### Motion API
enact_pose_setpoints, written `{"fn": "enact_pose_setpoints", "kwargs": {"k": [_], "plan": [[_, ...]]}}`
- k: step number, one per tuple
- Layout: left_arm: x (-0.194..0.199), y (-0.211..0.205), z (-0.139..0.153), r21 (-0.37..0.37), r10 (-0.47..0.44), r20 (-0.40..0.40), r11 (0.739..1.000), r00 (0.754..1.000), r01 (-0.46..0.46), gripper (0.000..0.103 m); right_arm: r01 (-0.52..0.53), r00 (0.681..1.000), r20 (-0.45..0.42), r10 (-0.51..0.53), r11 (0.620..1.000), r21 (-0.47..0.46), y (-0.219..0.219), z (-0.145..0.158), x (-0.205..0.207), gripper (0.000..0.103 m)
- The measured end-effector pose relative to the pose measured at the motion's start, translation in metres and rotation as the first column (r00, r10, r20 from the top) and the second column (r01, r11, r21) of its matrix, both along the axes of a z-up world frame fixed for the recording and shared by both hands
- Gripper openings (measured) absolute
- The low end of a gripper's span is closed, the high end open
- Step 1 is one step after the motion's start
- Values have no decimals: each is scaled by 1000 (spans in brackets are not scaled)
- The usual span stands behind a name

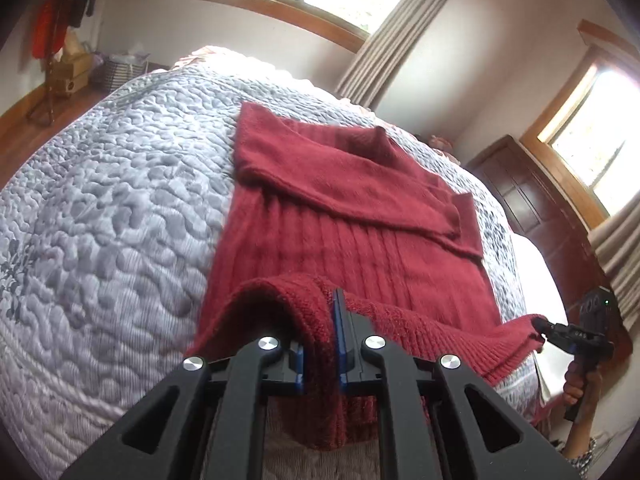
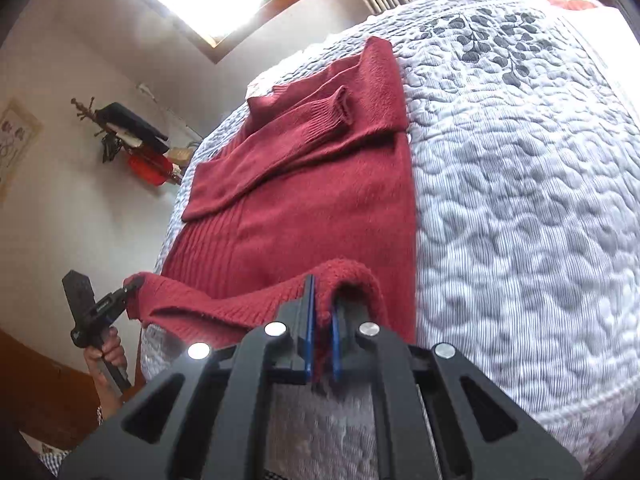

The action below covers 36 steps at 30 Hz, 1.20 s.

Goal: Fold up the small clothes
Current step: 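Grasp the hem with the right tool while the left tool grasps it too, then lift the hem with both tools, fold it toward the collar, release, then grasp the folded hem edge with both tools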

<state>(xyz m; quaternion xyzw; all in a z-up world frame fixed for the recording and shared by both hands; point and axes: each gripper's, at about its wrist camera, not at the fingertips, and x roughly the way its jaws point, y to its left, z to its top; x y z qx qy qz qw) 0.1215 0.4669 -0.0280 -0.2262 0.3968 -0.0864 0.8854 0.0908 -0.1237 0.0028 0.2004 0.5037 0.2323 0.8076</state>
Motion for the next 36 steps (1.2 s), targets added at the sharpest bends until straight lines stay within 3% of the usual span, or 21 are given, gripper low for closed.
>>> {"fn": "enact_pose_setpoints", "kwargs": {"k": [8,13,16,19,20,21,23,27,31,36], "plan": [[59,14,-34,-20,59,-85,998,995,-61,11,46,993,-107,-42,998,35,2,-40,77,6],[79,29,-56,-122,88,-151,987,985,-107,15,71,983,-176,-59,995,65,0,-61,107,9],[79,40,-57,-209,87,-162,970,983,-120,17,99,976,-203,-75,989,112,-9,-64,110,19],[75,55,-51,-274,107,-153,951,982,-147,18,140,979,-165,-119,983,119,-24,-53,106,56],[72,61,-48,-281,123,-145,946,982,-160,18,159,978,-148,-144,983,92,-29,-48,104,62],[70,66,-45,-283,137,-140,944,981,-172,21,168,979,-125,-161,984,52,-34,-43,102,61],[63,76,-37,-235,225,-112,941,968,-246,39,172,980,-108,-168,985,28,-40,-36,99,60],[54,82,-17,-99,298,-37,949,954,-300,41,114,992,-60,-114,993,4,-39,-24,90,60],[63,65,-4,57,218,7,974,976,-218,48,25,1000,-9,-25,997,-66,-17,-15,95,62],[87,35,-2,189,90,10,978,996,-90,57,-81,997,-3,81,986,-143,18,-19,110,62]]}}
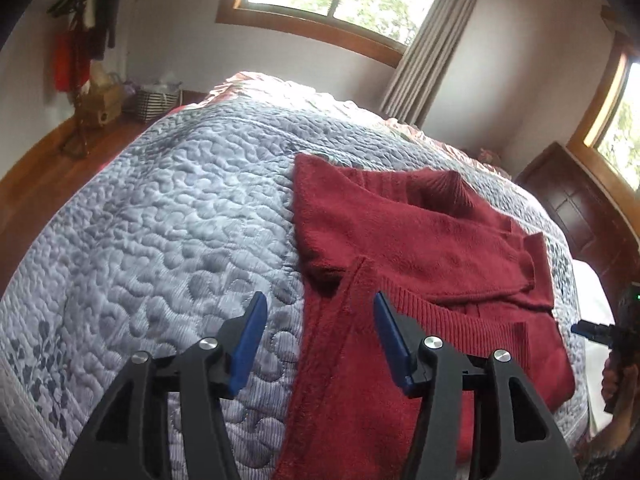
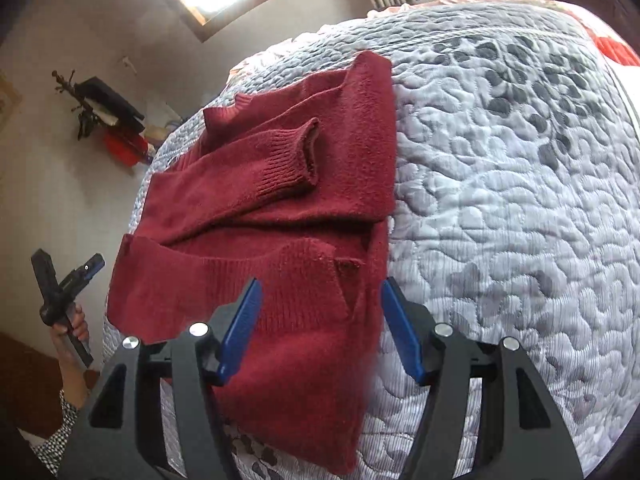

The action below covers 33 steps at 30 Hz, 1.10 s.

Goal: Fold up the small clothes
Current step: 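Grasp the folded hem edge with both tools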

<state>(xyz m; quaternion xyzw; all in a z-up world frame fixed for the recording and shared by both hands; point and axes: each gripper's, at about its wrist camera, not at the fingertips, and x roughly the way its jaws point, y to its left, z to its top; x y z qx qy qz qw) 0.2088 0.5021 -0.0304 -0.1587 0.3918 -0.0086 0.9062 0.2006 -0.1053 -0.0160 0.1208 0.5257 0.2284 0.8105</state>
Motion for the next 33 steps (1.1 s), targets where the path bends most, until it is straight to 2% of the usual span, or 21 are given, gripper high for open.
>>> {"fn": "enact_pose_setpoints", "kwargs": {"k": [2,6,10,15,22,24,25,27,29,32,33], "plan": [[13,-12,-5,35,-42,-25,998,999,43,61,-32,999,-10,32,999,-6,10,-5,8,62],[33,-31,-15,99,-107,-74,989,992,114,63,-74,997,-25,72,996,-58,26,-15,25,76],[47,-45,-25,167,-147,-114,972,983,165,68,-117,993,-29,114,987,-111,38,-22,37,76],[57,-53,-38,182,-169,-151,964,974,196,68,-196,981,-40,192,965,-172,57,-32,39,74],[53,-63,-43,207,-193,-163,952,968,224,66,-239,970,-13,243,945,-224,71,-34,30,54],[51,-64,-43,201,-200,-165,952,966,232,65,-252,966,0,260,935,-251,74,-34,26,44],[51,-65,-43,206,-200,-168,950,965,233,61,-256,964,5,267,930,-263,75,-33,24,41],[51,-65,-44,216,-193,-171,950,966,228,54,-271,958,16,287,919,-288,80,-33,21,29],[50,-61,-44,203,-181,-168,956,969,213,32,-278,954,26,300,909,-312,83,-33,20,19],[49,-52,-41,153,-172,-155,969,973,195,14,-272,953,39,299,909,-315,86,-30,19,12],[48,-49,-39,134,-171,-150,972,974,191,13,-269,954,46,297,911,-312,86,-28,18,10]]}}
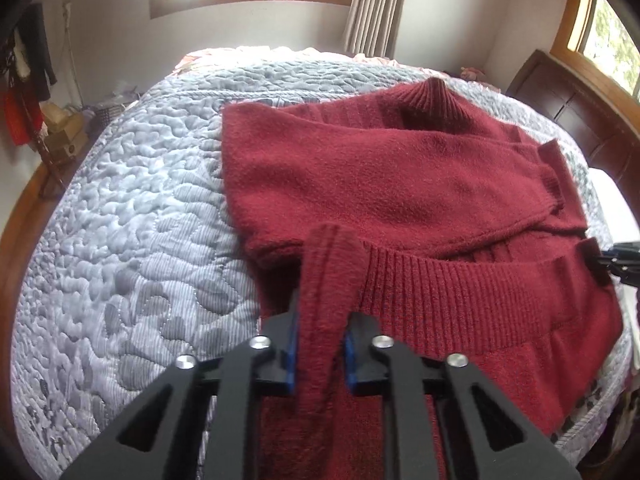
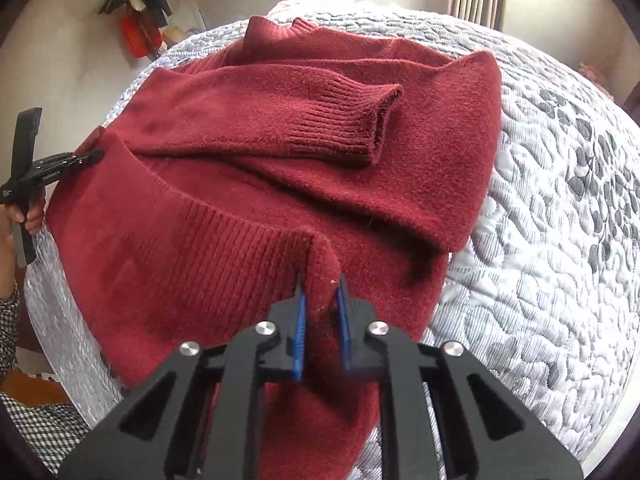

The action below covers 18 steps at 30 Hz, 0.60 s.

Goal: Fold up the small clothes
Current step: 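Grasp the folded hem edge with both tools, then lift the folded edge with both tools and fold it over toward the collar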

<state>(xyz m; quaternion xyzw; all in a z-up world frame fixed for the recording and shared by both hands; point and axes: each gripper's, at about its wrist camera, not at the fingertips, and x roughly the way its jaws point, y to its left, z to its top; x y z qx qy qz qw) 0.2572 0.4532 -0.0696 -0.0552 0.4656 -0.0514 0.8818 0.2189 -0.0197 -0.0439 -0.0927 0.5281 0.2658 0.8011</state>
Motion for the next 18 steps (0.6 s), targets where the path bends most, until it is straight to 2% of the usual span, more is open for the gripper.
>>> {"fn": "enact_pose_setpoints", "kwargs": {"k": [8,13,18], "plan": [[-19,7,11,-79,27,63,997,998,-22,8,28,999,29,-31,994,102,-24,18,-9,8],[-23,2,1,-27,48,40,999,998,-47,8,67,998,-15,-67,996,50,-27,0,-6,9],[-65,-7,30,5,23,156,1000,987,-24,8,68,997,33,-74,987,148,-39,19,-23,8]]}}
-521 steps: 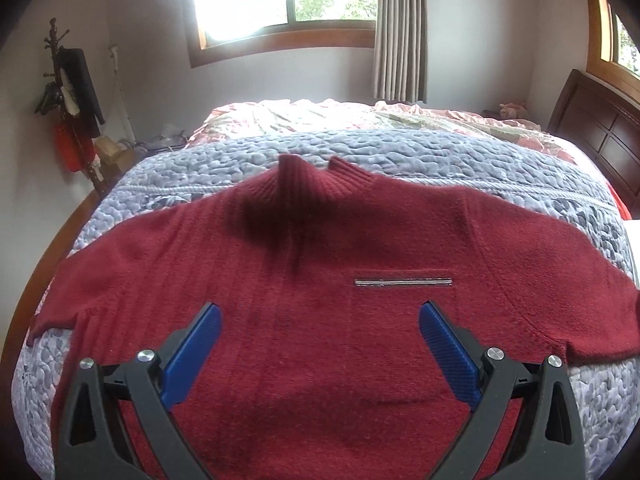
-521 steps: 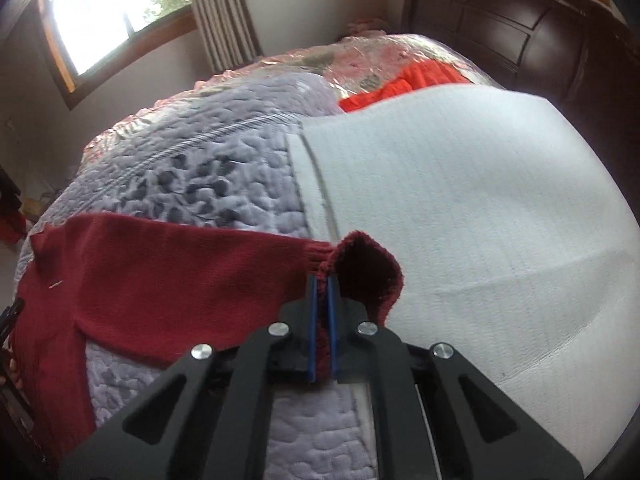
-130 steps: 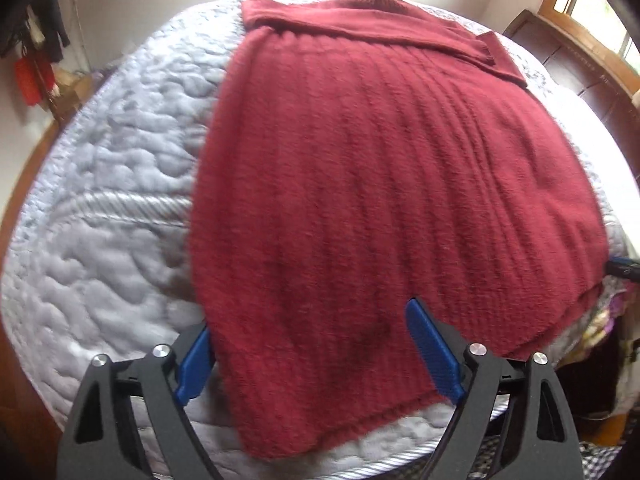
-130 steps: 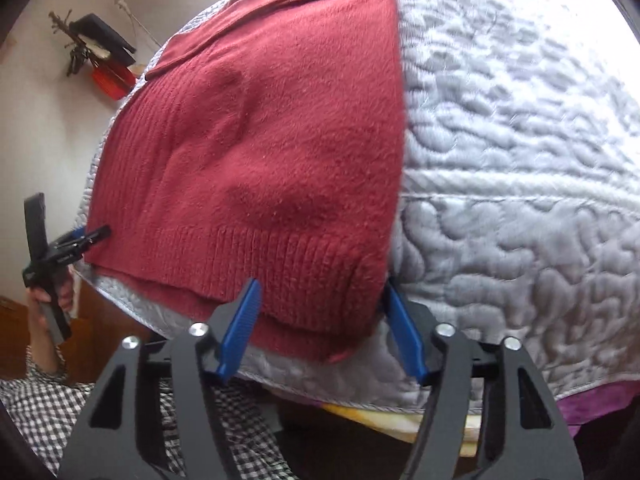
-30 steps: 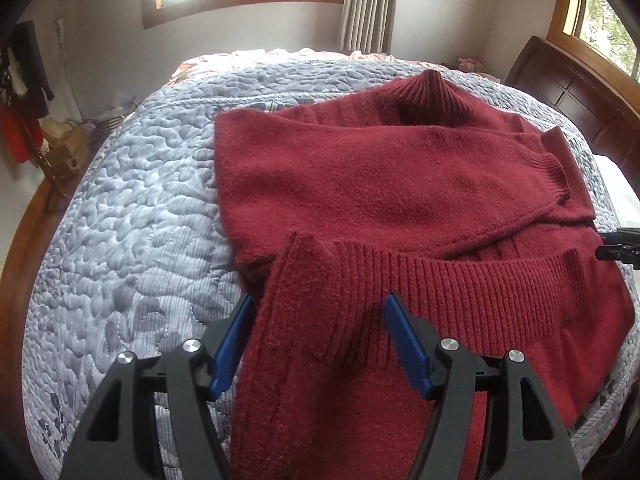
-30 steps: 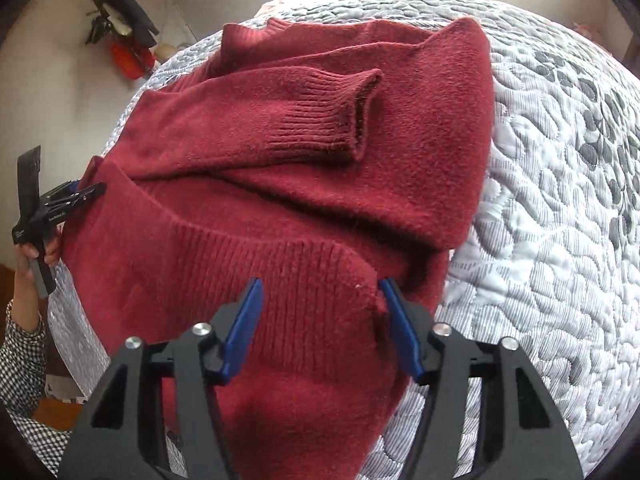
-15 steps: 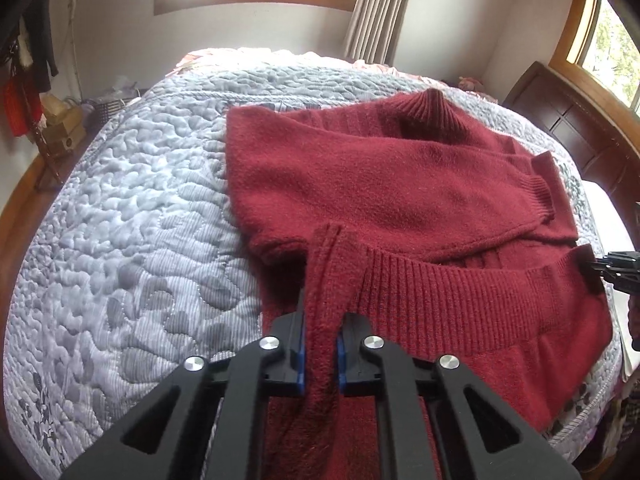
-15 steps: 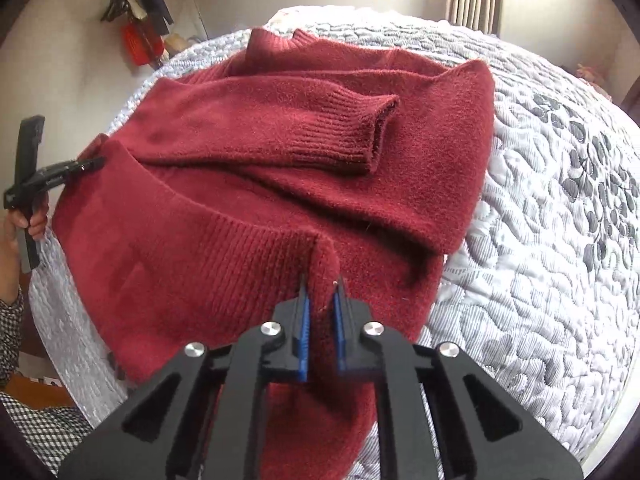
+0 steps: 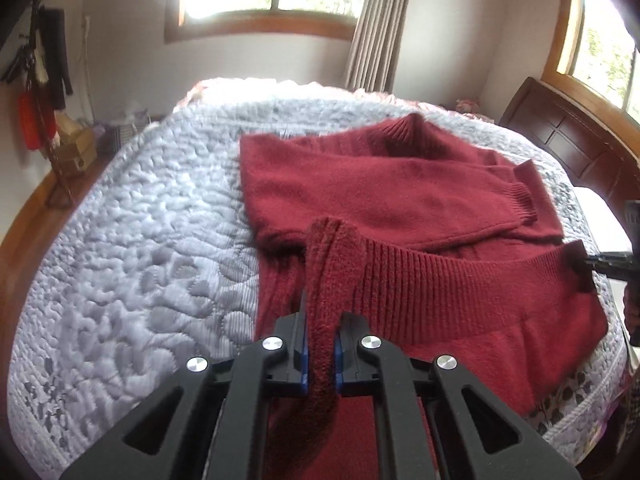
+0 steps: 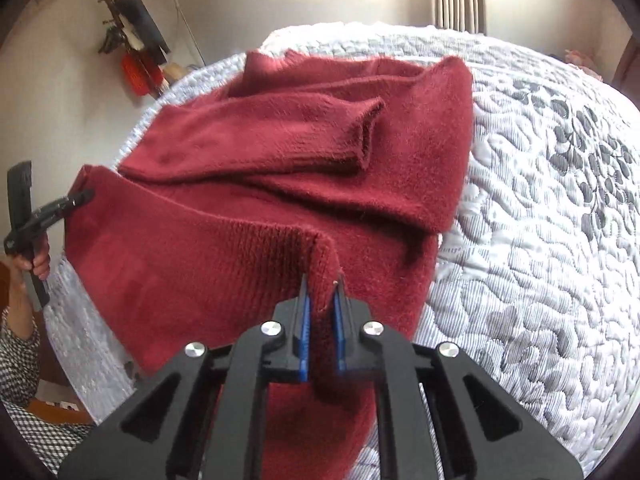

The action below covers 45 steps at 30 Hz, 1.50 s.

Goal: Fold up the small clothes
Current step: 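Lift the folded edge with both tools and fold it over toward the collar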

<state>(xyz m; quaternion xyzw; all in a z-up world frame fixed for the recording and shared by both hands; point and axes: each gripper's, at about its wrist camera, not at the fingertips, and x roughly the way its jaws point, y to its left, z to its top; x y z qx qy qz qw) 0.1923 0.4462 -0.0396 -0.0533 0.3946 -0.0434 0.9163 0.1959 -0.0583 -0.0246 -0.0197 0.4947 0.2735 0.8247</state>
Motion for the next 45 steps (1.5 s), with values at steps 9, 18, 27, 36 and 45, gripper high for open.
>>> {"fn": "enact_pose_setpoints", "kwargs": {"k": [9,18,27,36,45], "plan": [[-5,5,33,-81,-14,60,997,998,19,8,23,998,62,-27,997,75,-19,42,-14,8],[59,30,61,-209,58,87,977,995,-39,8,81,991,96,-89,993,91,-12,80,33,8],[150,43,71,-196,149,106,972,983,-127,8,197,978,48,-202,976,93,3,88,140,8],[232,35,4,-78,131,-52,988,990,-134,9,307,950,-72,-305,951,21,14,26,213,8],[246,30,-41,-20,120,-145,992,982,-125,17,343,933,-112,-341,939,4,11,-18,221,12]]}}
